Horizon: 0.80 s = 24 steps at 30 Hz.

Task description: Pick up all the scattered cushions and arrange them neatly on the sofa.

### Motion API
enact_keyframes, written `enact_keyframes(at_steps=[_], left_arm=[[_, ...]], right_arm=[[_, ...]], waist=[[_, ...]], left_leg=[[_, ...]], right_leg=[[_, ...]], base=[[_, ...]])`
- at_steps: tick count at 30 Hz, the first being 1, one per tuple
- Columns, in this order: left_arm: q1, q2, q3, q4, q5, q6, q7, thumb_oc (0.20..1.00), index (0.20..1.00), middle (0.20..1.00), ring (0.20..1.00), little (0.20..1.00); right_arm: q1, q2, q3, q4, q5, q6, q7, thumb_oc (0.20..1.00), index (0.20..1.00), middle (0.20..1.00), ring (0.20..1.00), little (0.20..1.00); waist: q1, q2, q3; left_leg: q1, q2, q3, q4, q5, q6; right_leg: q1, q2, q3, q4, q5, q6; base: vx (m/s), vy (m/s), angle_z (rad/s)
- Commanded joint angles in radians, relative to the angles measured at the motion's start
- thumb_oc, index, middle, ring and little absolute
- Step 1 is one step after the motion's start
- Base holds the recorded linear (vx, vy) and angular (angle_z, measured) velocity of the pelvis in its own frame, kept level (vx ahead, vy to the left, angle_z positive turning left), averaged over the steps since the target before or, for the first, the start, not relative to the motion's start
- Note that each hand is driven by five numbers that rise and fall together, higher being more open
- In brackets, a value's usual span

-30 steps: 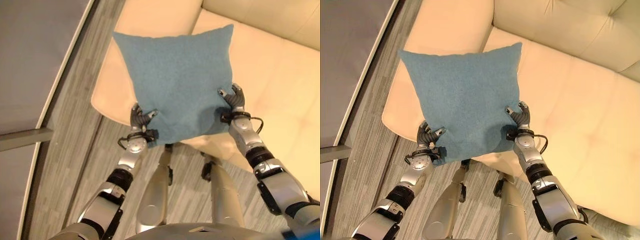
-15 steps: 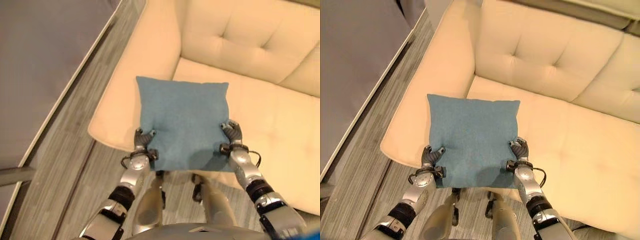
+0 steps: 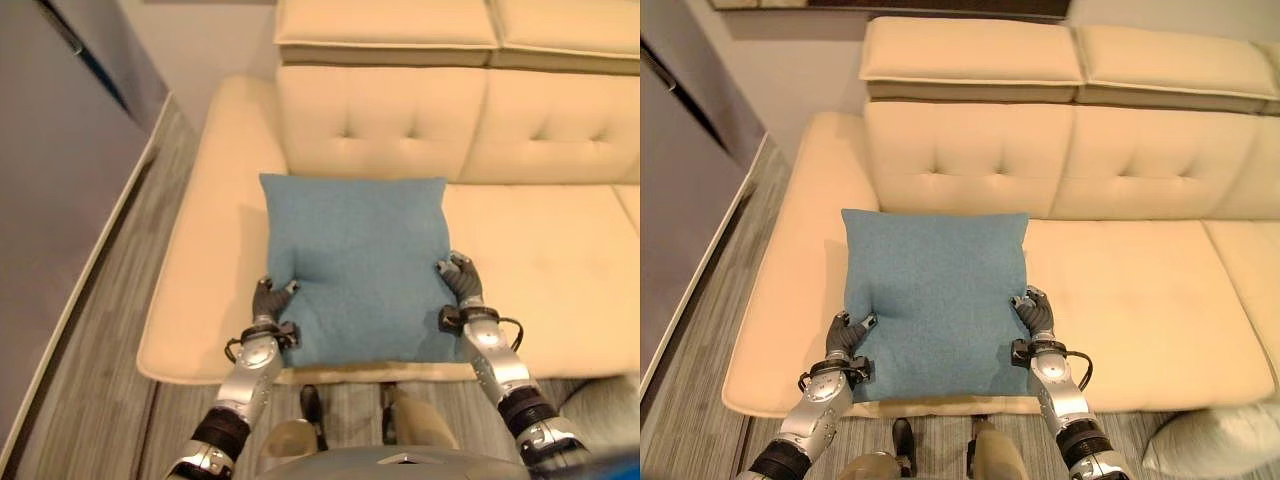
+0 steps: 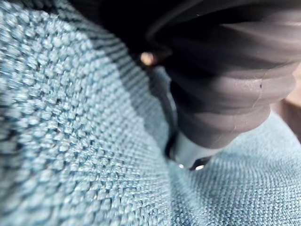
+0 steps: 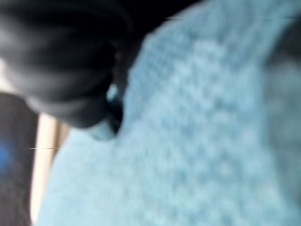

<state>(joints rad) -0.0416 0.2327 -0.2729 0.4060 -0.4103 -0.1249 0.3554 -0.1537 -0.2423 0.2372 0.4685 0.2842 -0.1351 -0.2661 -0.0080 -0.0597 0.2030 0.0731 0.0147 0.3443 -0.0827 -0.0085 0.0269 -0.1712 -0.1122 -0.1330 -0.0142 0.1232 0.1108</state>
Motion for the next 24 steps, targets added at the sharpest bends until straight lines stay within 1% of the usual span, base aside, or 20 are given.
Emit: enact_keyframes(at_steps=[1, 2, 3, 4, 5, 6, 8, 9, 10, 12, 13, 15, 16, 17, 18, 19, 20, 21, 23, 24], left_arm=[[-0.026, -0.021, -0.023, -0.087, 0.051, -0.043, -0.031, 0.2, 0.2, 0.2, 0.2, 0.2], [-0.026, -0.021, -0.023, -0.087, 0.051, -0.043, -0.031, 0.2, 0.2, 0.2, 0.2, 0.2], [-0.027, -0.018, -0.024, -0.088, 0.05, -0.044, -0.029, 0.2, 0.2, 0.2, 0.2, 0.2], [-0.028, -0.014, -0.021, -0.085, 0.047, -0.045, -0.028, 0.2, 0.2, 0.2, 0.2, 0.2], [-0.016, -0.007, -0.026, -0.094, 0.044, -0.043, -0.029, 0.2, 0.2, 0.2, 0.2, 0.2], [-0.015, -0.007, -0.026, -0.094, 0.044, -0.043, -0.029, 0.2, 0.2, 0.2, 0.2, 0.2], [0.001, -0.011, -0.019, -0.099, 0.043, -0.044, -0.029, 0.2, 0.2, 0.2, 0.2, 0.2], [0.008, -0.018, -0.022, -0.092, 0.023, -0.045, -0.026, 0.2, 0.2, 0.2, 0.2, 0.2], [0.009, -0.018, -0.023, -0.092, 0.023, -0.045, -0.026, 0.2, 0.2, 0.2, 0.2, 0.2], [0.01, -0.031, -0.028, -0.086, 0.015, -0.046, -0.028, 0.2, 0.2, 0.2, 0.2, 0.2], [0.008, -0.038, -0.035, -0.082, 0.008, -0.043, -0.026, 0.2, 0.2, 0.2, 0.2, 0.2], [0.008, -0.05, -0.04, -0.076, 0.001, -0.042, -0.035, 0.2, 0.2, 0.2, 0.2, 0.2], [0.01, -0.053, -0.043, -0.076, 0.003, -0.04, -0.037, 0.2, 0.2, 0.2, 0.2, 0.2], [0.011, -0.053, -0.044, -0.077, 0.005, -0.038, -0.039, 0.2, 0.2, 0.2, 0.2, 0.2], [0.015, -0.053, -0.044, -0.08, 0.007, -0.035, -0.045, 0.2, 0.2, 0.2, 0.2, 0.2], [0.026, -0.057, -0.045, -0.078, 0.007, -0.026, -0.056, 0.2, 0.2, 0.2, 0.2, 0.2], [0.024, -0.057, -0.043, -0.072, 0.01, -0.021, -0.059, 0.2, 0.2, 0.2, 0.2, 0.2], [0.024, -0.057, -0.043, -0.072, 0.01, -0.021, -0.059, 0.2, 0.2, 0.2, 0.2, 0.2], [0.015, -0.052, -0.037, -0.062, 0.022, -0.012, -0.058, 0.2, 0.2, 0.2, 0.2, 0.2], [0.009, -0.05, -0.03, -0.063, 0.022, -0.011, -0.055, 0.2, 0.2, 0.2, 0.2, 0.2]], right_arm=[[-0.021, 0.012, -0.013, -0.094, -0.049, -0.061, 0.044, 0.2, 0.2, 0.2, 0.2, 0.2], [-0.021, 0.012, -0.013, -0.094, -0.049, -0.061, 0.044, 0.2, 0.2, 0.2, 0.2, 0.2], [-0.023, 0.01, -0.015, -0.1, -0.05, -0.062, 0.041, 0.2, 0.2, 0.2, 0.2, 0.2], [-0.02, 0.007, -0.015, -0.105, -0.051, -0.062, 0.041, 0.2, 0.2, 0.2, 0.2, 0.2], [-0.019, 0.002, -0.015, -0.112, -0.055, -0.056, 0.047, 0.2, 0.2, 0.2, 0.2, 0.2], [-0.019, 0.002, -0.015, -0.112, -0.055, -0.056, 0.047, 0.2, 0.2, 0.2, 0.2, 0.2], [-0.023, -0.005, -0.009, -0.102, -0.057, -0.053, 0.045, 0.2, 0.2, 0.2, 0.2, 0.2], [-0.011, -0.02, -0.009, -0.115, -0.064, -0.045, 0.045, 0.2, 0.2, 0.2, 0.2, 0.2], [-0.011, -0.02, -0.009, -0.115, -0.065, -0.044, 0.045, 0.2, 0.2, 0.2, 0.2, 0.2], [0.004, -0.037, -0.016, -0.135, -0.067, -0.047, 0.043, 0.2, 0.2, 0.2, 0.2, 0.2], [0.016, -0.047, -0.026, -0.14, -0.07, -0.047, 0.036, 0.2, 0.2, 0.2, 0.2, 0.2], [0.029, -0.063, -0.039, -0.142, -0.071, -0.044, 0.027, 0.2, 0.2, 0.2, 0.2, 0.2], [0.03, -0.067, -0.042, -0.142, -0.069, -0.042, 0.023, 0.2, 0.2, 0.2, 0.2, 0.2], [0.03, -0.07, -0.044, -0.145, -0.068, -0.041, 0.023, 0.2, 0.2, 0.2, 0.2, 0.2], [0.03, -0.067, -0.045, -0.148, -0.065, -0.042, 0.022, 0.2, 0.2, 0.2, 0.2, 0.2], [0.034, -0.066, -0.052, -0.148, -0.066, -0.04, 0.022, 0.2, 0.2, 0.2, 0.2, 0.2], [0.035, -0.066, -0.055, -0.149, -0.067, -0.039, 0.019, 0.2, 0.2, 0.2, 0.2, 0.2], [0.035, -0.066, -0.055, -0.149, -0.067, -0.039, 0.019, 0.2, 0.2, 0.2, 0.2, 0.2], [0.031, -0.066, -0.055, -0.149, -0.068, -0.036, 0.014, 0.2, 0.2, 0.2, 0.2, 0.2], [0.023, -0.058, -0.05, -0.146, -0.073, -0.036, 0.008, 0.2, 0.2, 0.2, 0.2, 0.2]], waist=[[0.025, 0.034, -0.052], [0.026, 0.034, -0.052], [0.027, 0.037, -0.057], [0.031, 0.037, -0.065], [0.047, 0.023, -0.077], [0.047, 0.023, -0.077], [0.056, 0.014, -0.097], [0.055, 0.006, -0.106], [0.054, 0.006, -0.106], [0.05, 0.0, -0.105], [0.042, -0.003, -0.104], [0.034, -0.005, -0.101], [0.036, -0.005, -0.093], [0.041, -0.004, -0.085], [0.048, -0.008, -0.082], [0.047, -0.012, -0.091], [0.048, -0.013, -0.094], [0.049, -0.013, -0.094], [0.055, -0.014, -0.1], [0.069, -0.008, -0.103]], left_leg=[[-0.01, 0.008, -0.188, 0.077, -0.064, -0.016], [-0.009, 0.007, -0.188, 0.076, -0.064, -0.016], [-0.005, 0.017, -0.188, 0.07, -0.06, -0.019], [-0.004, 0.025, -0.185, 0.067, -0.06, -0.024], [-0.004, 0.034, -0.177, 0.066, -0.057, -0.035], [-0.004, 0.034, -0.177, 0.066, -0.057, -0.035], [0.002, 0.053, -0.172, 0.062, -0.048, -0.055], [0.0, 0.085, -0.18, 0.062, -0.03, -0.081], [0.0, 0.086, -0.18, 0.062, -0.03, -0.082], [-0.017, 0.11, -0.188, 0.093, -0.024, -0.101], [-0.039, 0.131, -0.185, 0.132, -0.005, -0.115], [-0.065, 0.144, -0.171, 0.192, 0.016, -0.122], [-0.079, 0.133, -0.178, 0.226, 0.021, -0.117], [-0.098, 0.111, -0.204, 0.253, 0.009, -0.112], [-0.129, 0.066, -0.233, 0.259, -0.016, -0.102], [-0.154, 0.019, -0.22, 0.222, -0.028, -0.082], [-0.168, 0.005, -0.2, 0.209, -0.02, -0.076], [-0.168, 0.004, -0.199, 0.208, -0.019, -0.076], [-0.211, -0.015, -0.168, 0.194, 0.008, -0.073], [-0.187, -0.024, -0.168, 0.148, 0.013, -0.068]], right_leg=[[0.023, -0.057, -0.023, 0.188, -0.064, 0.071], [0.023, -0.057, -0.022, 0.189, -0.065, 0.071], [0.027, -0.067, -0.017, 0.203, -0.065, 0.07], [0.049, -0.079, -0.024, 0.189, -0.072, 0.069], [0.107, -0.096, -0.052, 0.146, -0.075, 0.068], [0.107, -0.096, -0.052, 0.146, -0.075, 0.068], [0.119, -0.085, -0.056, 0.12, -0.092, 0.068], [0.131, -0.049, -0.038, 0.098, -0.105, 0.055], [0.132, -0.048, -0.038, 0.097, -0.105, 0.054], [0.158, -0.027, -0.06, 0.066, -0.117, 0.041], [0.169, -0.018, -0.075, 0.053, -0.121, 0.03], [0.195, -0.012, -0.105, 0.031, -0.126, 0.015], [0.203, -0.01, -0.106, 0.026, -0.128, 0.008], [0.211, -0.008, -0.105, 0.023, -0.132, 0.004], [0.215, -0.007, -0.106, 0.013, -0.134, 0.002], [0.22, 0.001, -0.116, 0.0, -0.13, 0.003], [0.226, 0.007, -0.116, -0.008, -0.13, 0.004], [0.226, 0.006, -0.115, -0.009, -0.13, 0.004], [0.242, 0.024, -0.105, -0.021, -0.133, 0.003], [0.253, 0.045, -0.091, -0.018, -0.145, 0.004]], base=[[-0.04, -0.104, -0.25], [-0.03, -0.148, -0.06], [-0.01, -0.127, -0.04], [-0.01, -0.306, 0.13], [0.0, -0.237, 0.16], [0.03, -0.276, 0.09], [0.07, -0.291, -0.01], [0.06, -0.313, 0.07], [0.05, -0.321, 0.04], [0.03, -0.241, -0.16], [0.03, -0.273, -0.06], [0.03, -0.203, 0.3], [0.01, -0.14, 0.36], [0.0, -0.119, 0.22], [0.05, -0.134, 0.15], [0.09, -0.114, 0.07], [0.09, -0.072, 0.05], [0.07, -0.02, 0.15], [0.1, 0.002, 0.14], [0.1, 0.026, -0.12]])
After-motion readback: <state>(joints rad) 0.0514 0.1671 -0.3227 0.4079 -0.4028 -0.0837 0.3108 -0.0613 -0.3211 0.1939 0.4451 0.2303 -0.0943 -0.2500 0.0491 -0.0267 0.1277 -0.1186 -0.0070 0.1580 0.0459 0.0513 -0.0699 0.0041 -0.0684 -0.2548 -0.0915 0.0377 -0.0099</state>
